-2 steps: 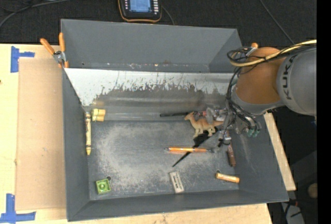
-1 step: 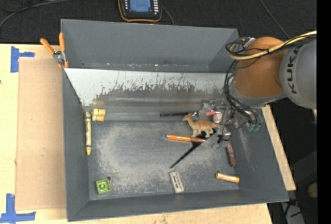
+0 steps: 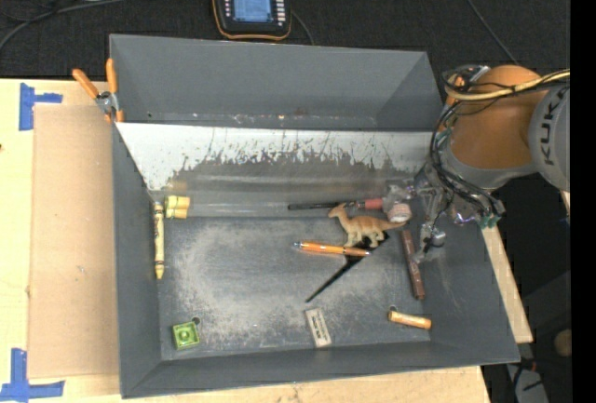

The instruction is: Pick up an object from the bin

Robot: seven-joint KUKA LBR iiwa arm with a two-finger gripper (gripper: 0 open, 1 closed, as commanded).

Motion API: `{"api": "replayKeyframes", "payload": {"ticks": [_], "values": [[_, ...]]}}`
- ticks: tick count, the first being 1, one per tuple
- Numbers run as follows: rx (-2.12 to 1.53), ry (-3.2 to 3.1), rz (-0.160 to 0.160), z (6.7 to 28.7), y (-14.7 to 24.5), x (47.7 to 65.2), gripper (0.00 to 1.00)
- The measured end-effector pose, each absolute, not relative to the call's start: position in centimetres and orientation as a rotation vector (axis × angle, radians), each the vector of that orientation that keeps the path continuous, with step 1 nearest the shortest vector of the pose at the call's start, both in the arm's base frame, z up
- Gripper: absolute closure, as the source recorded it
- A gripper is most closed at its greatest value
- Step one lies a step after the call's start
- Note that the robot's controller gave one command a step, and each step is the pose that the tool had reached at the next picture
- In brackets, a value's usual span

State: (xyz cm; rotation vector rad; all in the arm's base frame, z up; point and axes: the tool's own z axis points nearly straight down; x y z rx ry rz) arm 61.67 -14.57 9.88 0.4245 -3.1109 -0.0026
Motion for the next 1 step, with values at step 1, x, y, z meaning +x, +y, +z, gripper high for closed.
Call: {"api": "replayKeyframes", "payload": {"ticks": [1], "values": [[0.521, -3.105, -0.003, 6.94, -12.52, 62.1, 0.0]]}}
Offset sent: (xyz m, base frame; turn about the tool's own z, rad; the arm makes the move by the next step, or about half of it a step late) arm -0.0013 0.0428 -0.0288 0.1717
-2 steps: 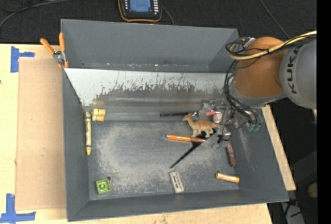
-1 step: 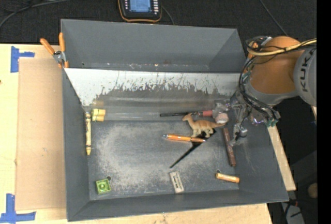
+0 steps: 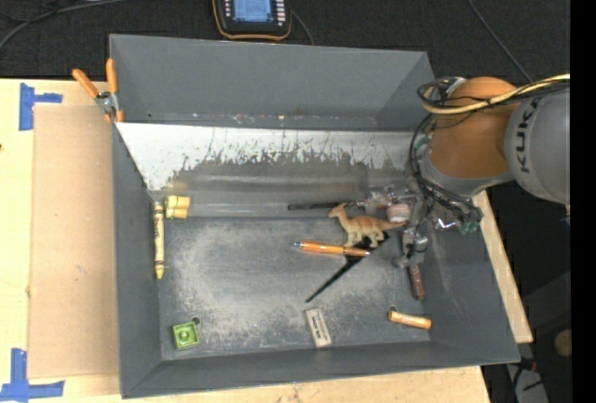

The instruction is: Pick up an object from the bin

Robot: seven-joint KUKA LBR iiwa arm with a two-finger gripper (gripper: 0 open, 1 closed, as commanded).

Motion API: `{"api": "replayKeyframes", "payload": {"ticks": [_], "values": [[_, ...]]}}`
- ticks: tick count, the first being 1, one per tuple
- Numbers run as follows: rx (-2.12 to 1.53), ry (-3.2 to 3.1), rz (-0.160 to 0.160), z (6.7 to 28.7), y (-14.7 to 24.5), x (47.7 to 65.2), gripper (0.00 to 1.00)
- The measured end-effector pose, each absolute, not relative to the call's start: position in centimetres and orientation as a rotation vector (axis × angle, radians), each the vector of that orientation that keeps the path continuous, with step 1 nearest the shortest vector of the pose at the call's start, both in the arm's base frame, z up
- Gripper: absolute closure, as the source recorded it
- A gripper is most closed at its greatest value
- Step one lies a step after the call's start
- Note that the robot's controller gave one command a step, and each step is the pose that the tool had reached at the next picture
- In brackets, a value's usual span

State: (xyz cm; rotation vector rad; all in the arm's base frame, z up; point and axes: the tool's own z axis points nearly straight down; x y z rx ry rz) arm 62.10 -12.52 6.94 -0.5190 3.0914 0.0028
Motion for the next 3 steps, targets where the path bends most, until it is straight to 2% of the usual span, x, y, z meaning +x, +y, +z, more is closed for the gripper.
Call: {"api": "replayKeyframes", "payload": {"ticks": [1, 2, 3], "values": [[-0.158, 3.134, 0.004, 7.1, -10.2, 61.6, 1.0], [-0.159, 3.134, 0.003, 7.1, -10.2, 61.6, 1.0], [-0.161, 3.14, 0.007, 10.4, -10.1, 61.4, 1.0]]}}
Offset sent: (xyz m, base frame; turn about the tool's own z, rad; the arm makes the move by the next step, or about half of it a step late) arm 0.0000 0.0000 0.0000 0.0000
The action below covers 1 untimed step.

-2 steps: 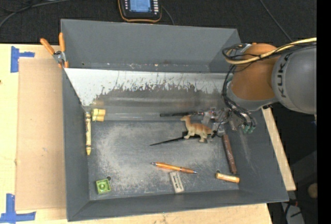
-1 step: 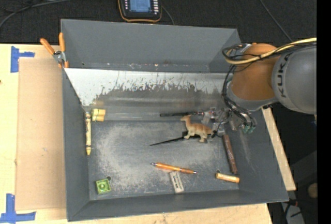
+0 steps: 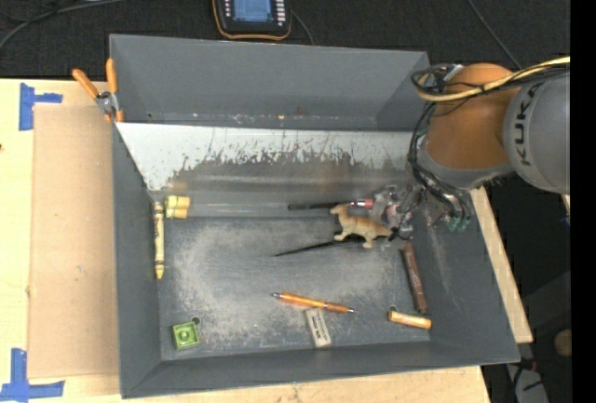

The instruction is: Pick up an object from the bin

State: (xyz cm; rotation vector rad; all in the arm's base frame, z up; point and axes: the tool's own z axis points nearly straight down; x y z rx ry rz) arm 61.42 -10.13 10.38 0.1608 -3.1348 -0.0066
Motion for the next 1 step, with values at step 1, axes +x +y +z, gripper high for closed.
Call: {"api": "replayKeyframes", "payload": {"ticks": [1], "values": [[0.163, -3.141, -0.005, 12.39, -10.12, 61.6, 1.0]]}}
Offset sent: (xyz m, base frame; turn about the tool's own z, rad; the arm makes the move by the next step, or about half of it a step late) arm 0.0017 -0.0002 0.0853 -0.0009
